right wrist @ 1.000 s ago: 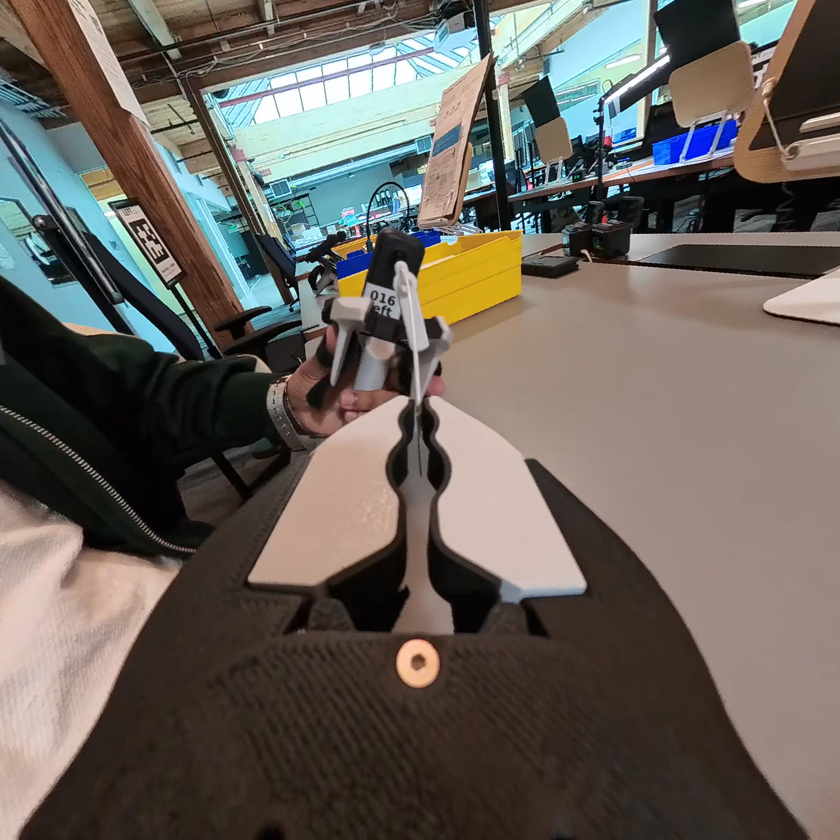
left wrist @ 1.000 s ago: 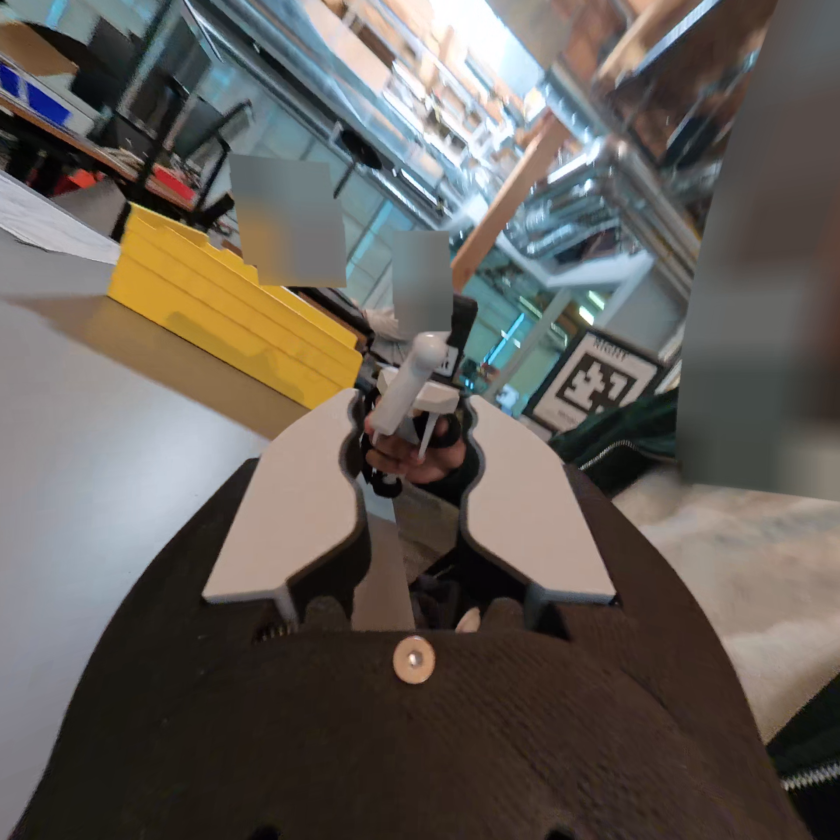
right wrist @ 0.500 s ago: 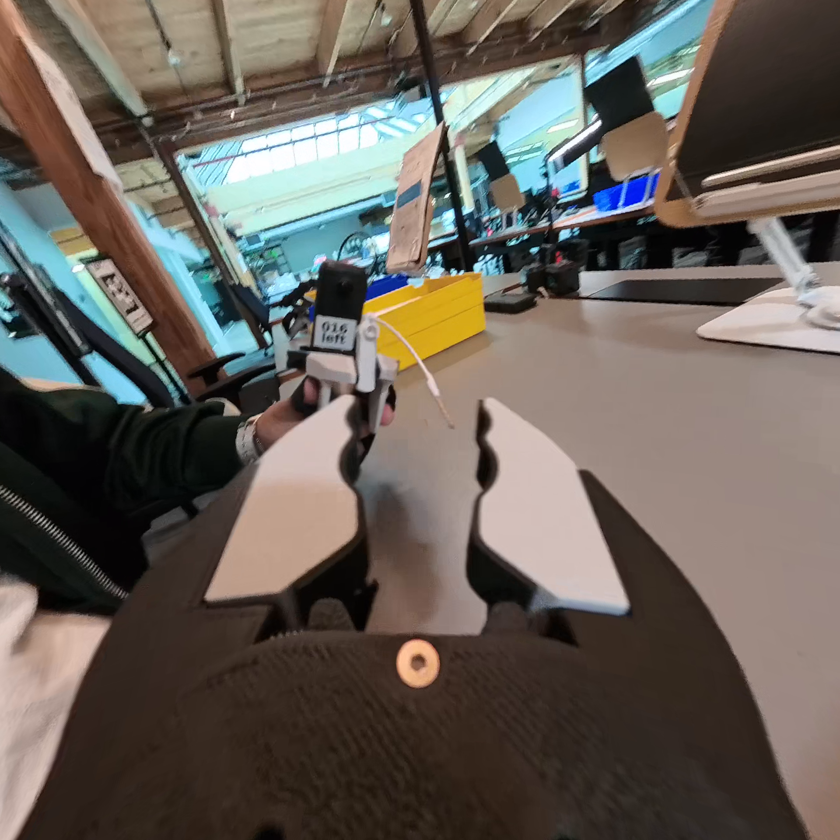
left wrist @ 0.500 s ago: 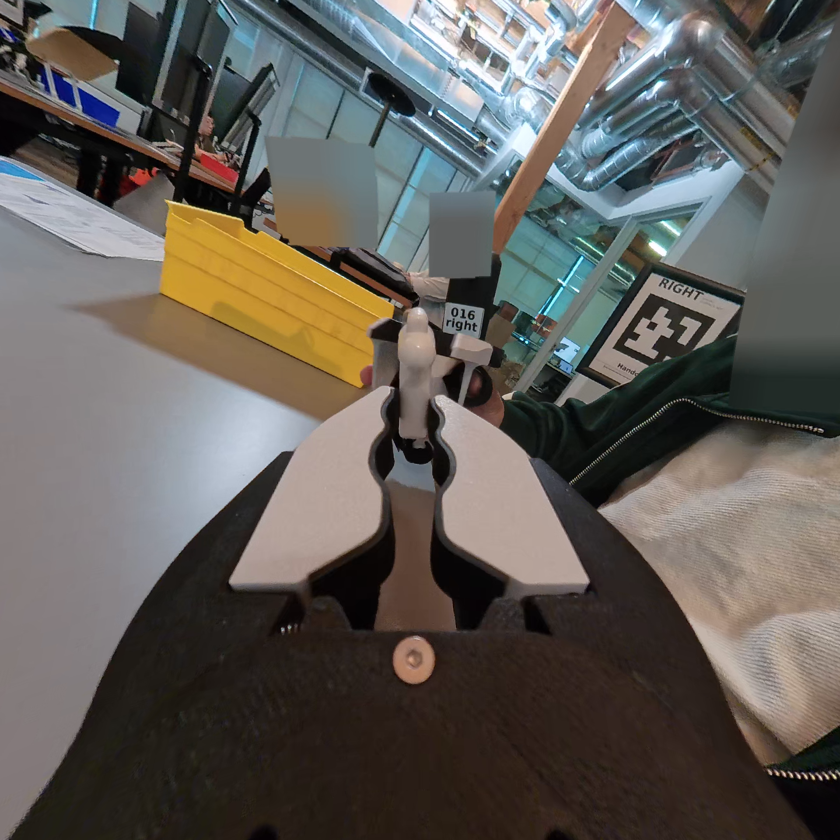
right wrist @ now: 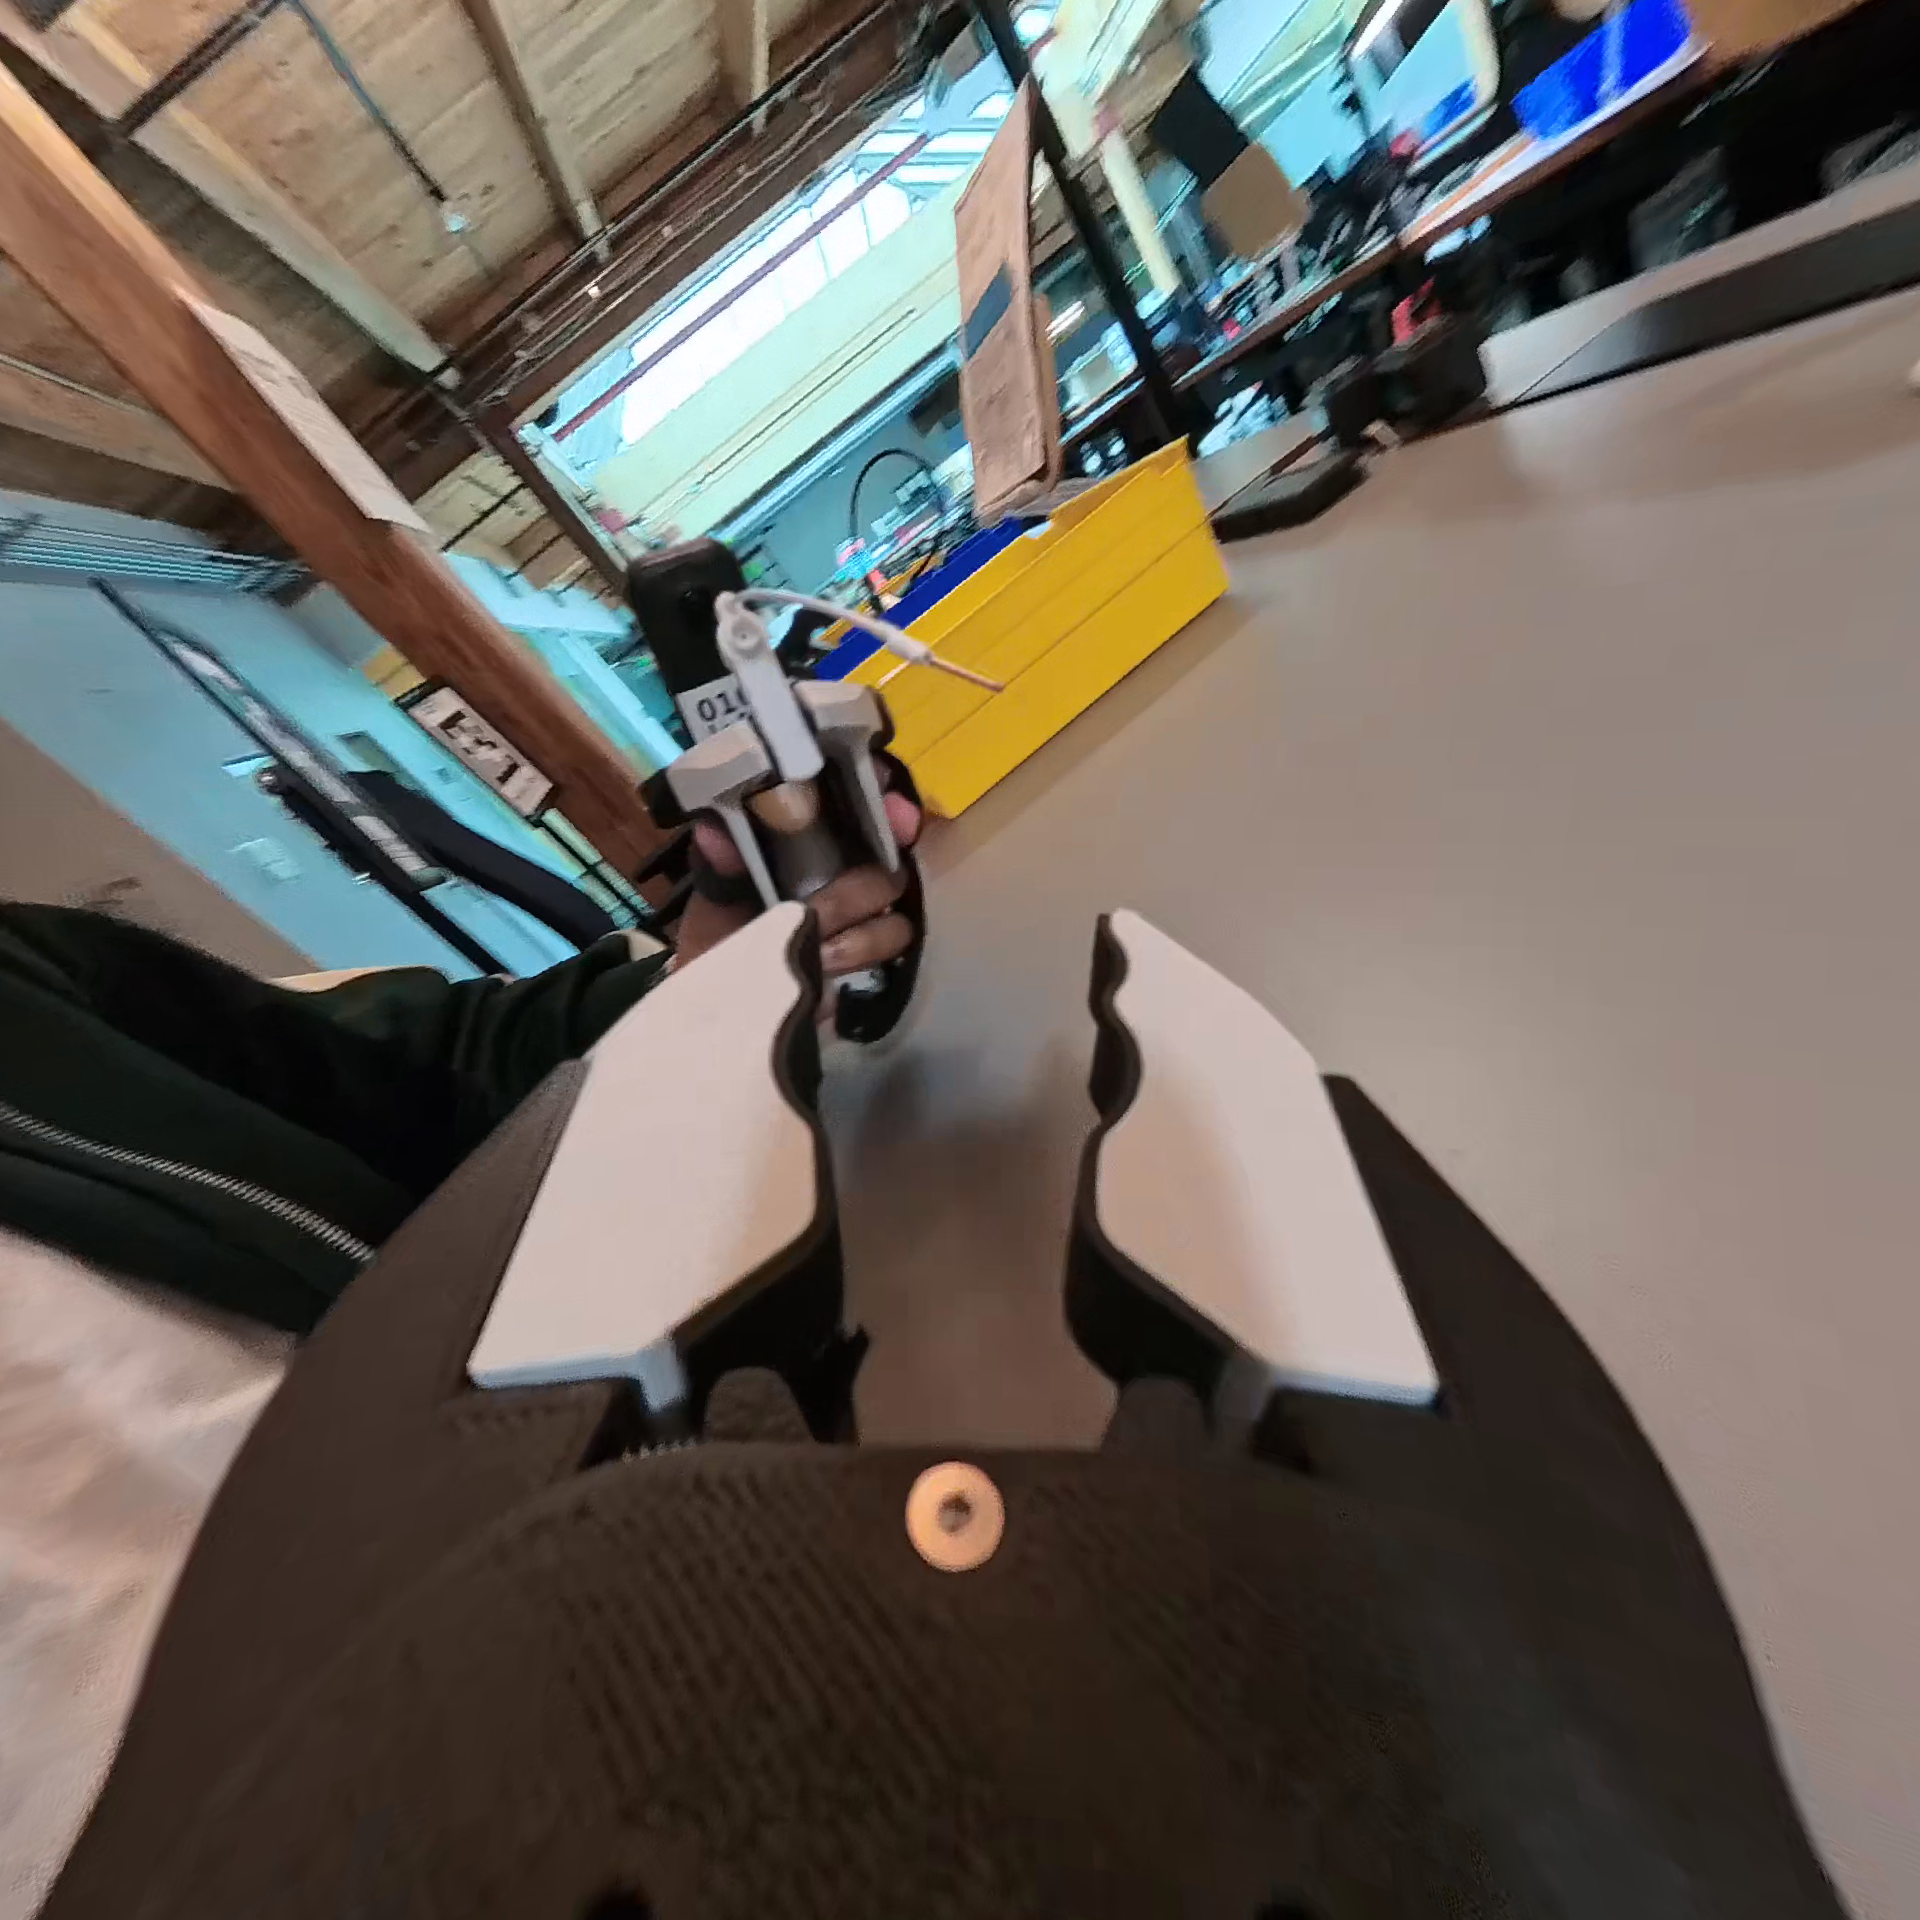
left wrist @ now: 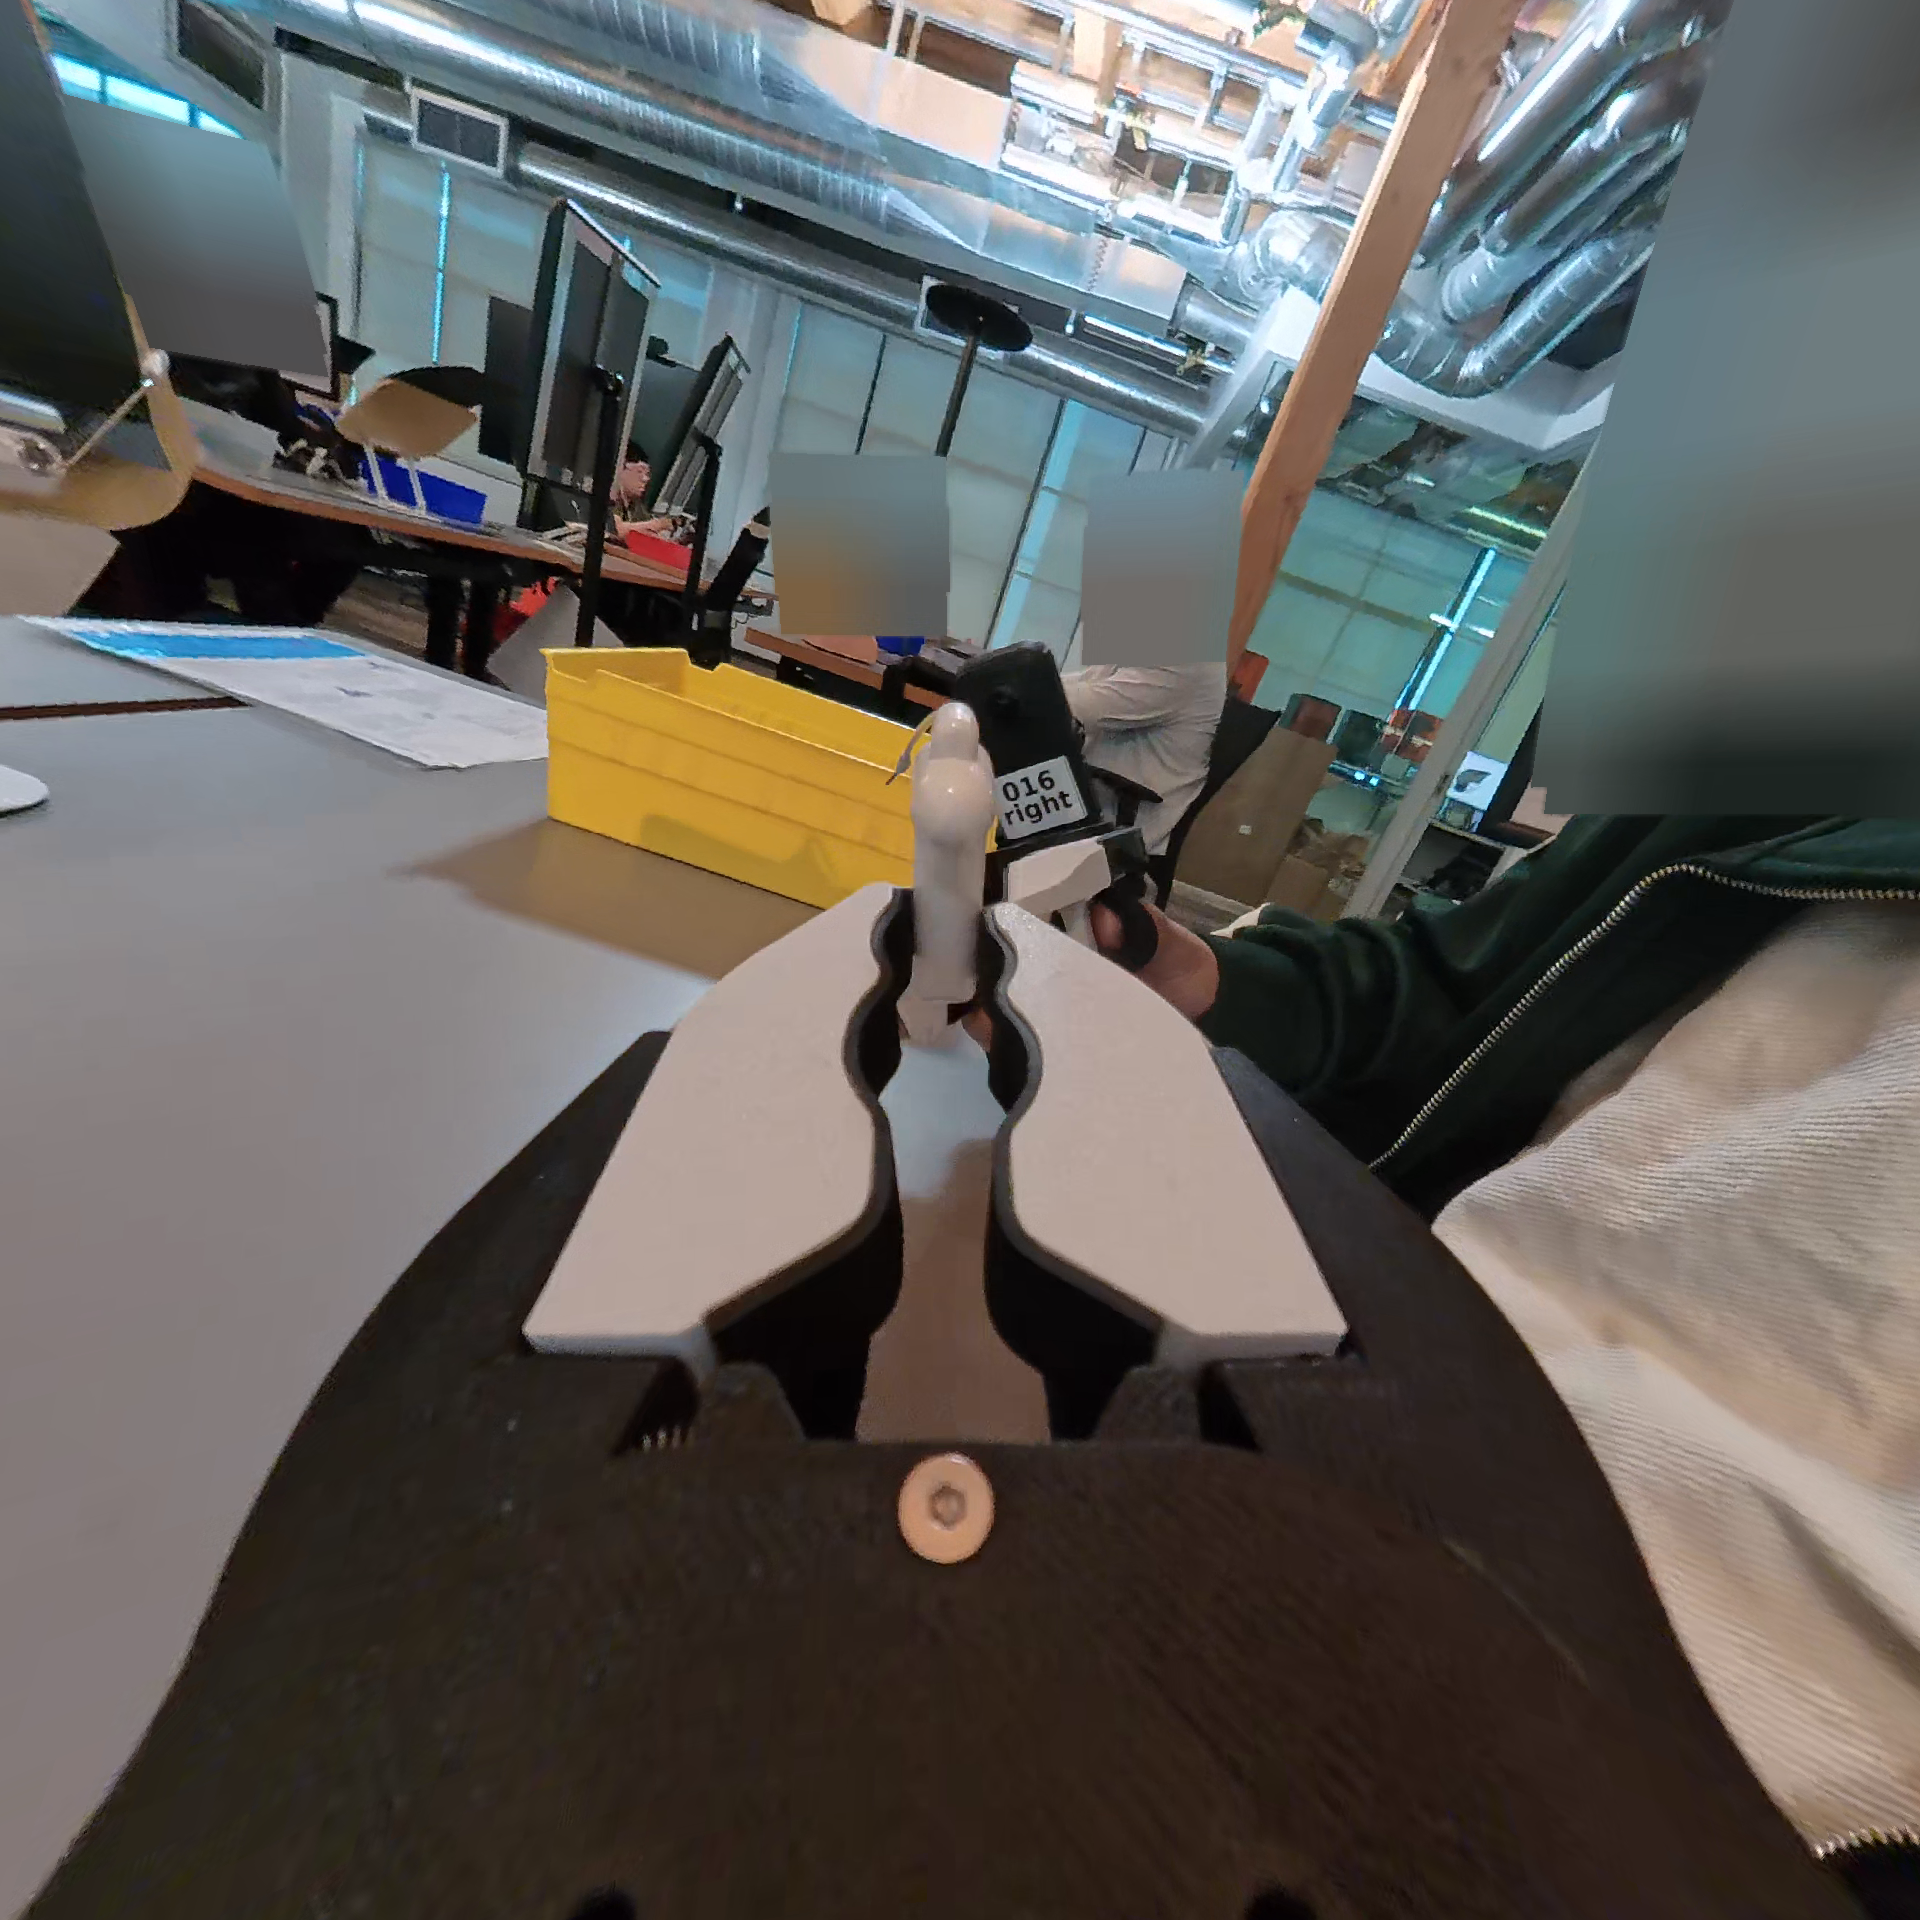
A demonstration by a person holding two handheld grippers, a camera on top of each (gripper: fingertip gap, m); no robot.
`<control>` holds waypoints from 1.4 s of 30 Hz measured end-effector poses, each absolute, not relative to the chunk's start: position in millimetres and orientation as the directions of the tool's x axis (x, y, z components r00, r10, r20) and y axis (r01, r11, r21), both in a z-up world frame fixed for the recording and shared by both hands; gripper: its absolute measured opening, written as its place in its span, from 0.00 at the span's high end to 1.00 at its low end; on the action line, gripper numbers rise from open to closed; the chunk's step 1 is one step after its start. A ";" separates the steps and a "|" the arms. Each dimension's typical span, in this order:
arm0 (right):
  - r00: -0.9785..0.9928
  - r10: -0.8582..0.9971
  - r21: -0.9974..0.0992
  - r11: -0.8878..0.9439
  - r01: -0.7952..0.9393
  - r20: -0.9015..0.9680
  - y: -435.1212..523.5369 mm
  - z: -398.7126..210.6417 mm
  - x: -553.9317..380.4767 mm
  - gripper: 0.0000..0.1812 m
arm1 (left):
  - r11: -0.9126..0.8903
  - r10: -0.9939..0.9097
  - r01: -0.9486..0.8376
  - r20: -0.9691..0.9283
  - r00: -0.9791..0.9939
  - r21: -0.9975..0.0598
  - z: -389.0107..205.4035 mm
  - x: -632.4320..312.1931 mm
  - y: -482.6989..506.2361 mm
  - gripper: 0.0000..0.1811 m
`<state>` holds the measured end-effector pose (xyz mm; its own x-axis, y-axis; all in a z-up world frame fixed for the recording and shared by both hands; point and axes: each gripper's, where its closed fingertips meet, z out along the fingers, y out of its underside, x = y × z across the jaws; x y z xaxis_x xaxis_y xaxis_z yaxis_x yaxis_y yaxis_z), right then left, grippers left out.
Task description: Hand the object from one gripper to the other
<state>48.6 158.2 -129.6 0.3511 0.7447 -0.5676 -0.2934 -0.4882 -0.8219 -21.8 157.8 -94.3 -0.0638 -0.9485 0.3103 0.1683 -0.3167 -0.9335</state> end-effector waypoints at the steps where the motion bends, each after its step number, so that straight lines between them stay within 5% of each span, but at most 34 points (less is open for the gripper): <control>1: 0.323 0.751 -0.816 -0.504 -0.283 -0.576 154.5 -129.5 44.4 0.74 | -0.306 -0.952 0.161 0.298 -0.071 -0.938 -93.9 -20.5 154.9 0.93; 13: 0.362 0.863 -0.916 -0.239 -0.322 -0.353 142.0 -89.9 53.9 0.79 | -0.302 -0.953 0.065 0.299 -0.059 -0.951 -113.8 -8.4 149.0 0.93; 20: 0.323 0.839 -0.883 -0.333 -0.331 -0.438 143.9 -98.1 51.0 0.79 | -0.327 -0.945 0.087 0.325 -0.041 -0.941 -112.9 -11.1 154.7 0.93; 33: 0.559 0.820 -0.989 -0.146 0.000 -0.121 147.2 -122.5 20.9 0.85 | -0.158 -0.964 -0.096 0.132 0.231 -0.983 -137.8 3.0 164.7 0.93; 38: 0.642 0.747 -0.982 -0.183 -0.052 -0.173 158.0 -124.5 14.0 0.74 | -0.164 -0.945 -0.091 0.130 0.298 -0.982 -141.0 18.9 163.5 0.93; 42: 0.632 0.738 -0.970 -0.213 -0.116 -0.237 158.5 -120.4 14.3 0.77 | -0.164 -0.945 -0.120 0.121 0.303 -0.979 -149.3 28.3 156.1 0.93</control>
